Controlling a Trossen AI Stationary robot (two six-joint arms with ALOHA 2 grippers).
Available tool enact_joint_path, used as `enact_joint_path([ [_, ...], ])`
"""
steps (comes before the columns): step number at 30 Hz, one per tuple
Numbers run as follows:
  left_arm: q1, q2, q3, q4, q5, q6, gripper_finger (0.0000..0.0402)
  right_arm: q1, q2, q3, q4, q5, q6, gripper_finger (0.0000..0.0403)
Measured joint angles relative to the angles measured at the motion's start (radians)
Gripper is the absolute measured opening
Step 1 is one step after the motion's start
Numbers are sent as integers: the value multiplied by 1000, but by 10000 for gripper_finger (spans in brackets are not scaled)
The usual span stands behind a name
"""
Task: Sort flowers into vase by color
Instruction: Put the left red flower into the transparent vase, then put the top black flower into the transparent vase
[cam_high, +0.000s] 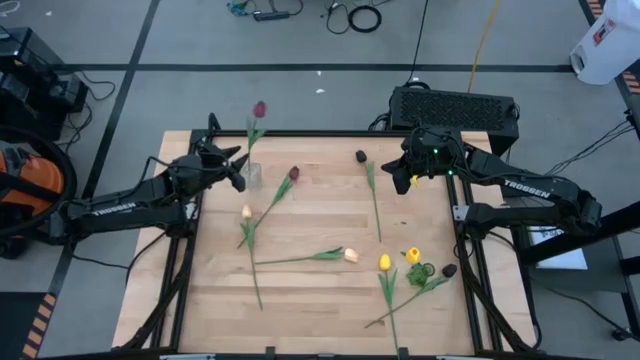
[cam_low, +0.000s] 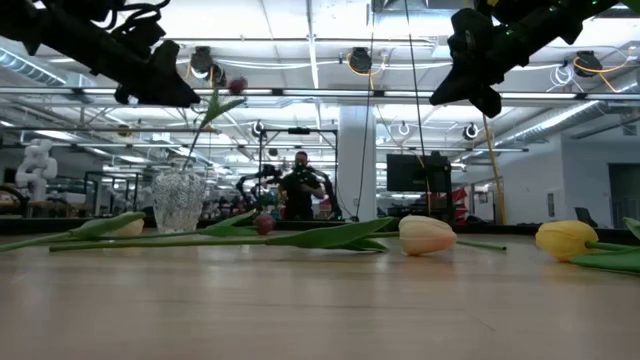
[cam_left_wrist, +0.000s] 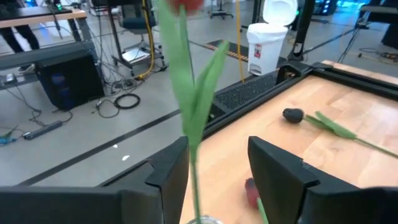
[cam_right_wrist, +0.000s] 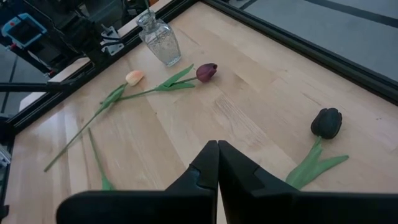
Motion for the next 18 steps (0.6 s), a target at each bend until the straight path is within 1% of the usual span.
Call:
enact_joint_path([
  [7, 0, -1, 45, 0, 11, -2, 176, 0, 0, 0, 0, 0, -13, 0],
  [9, 0, -3, 60, -1, 12, -29, 176, 0, 0, 0, 0, 0, -21, 0],
  [12, 0, -6, 90, -13, 38, -111, 176, 0, 0, 0, 0, 0, -24, 0],
  [15, -7, -6, 137, -73, 82, -187, 176, 0, 0, 0, 0, -1, -27, 0],
  [18, -37, 9, 198, -175, 89, -223, 176, 0, 0, 0, 0, -1, -41, 0],
])
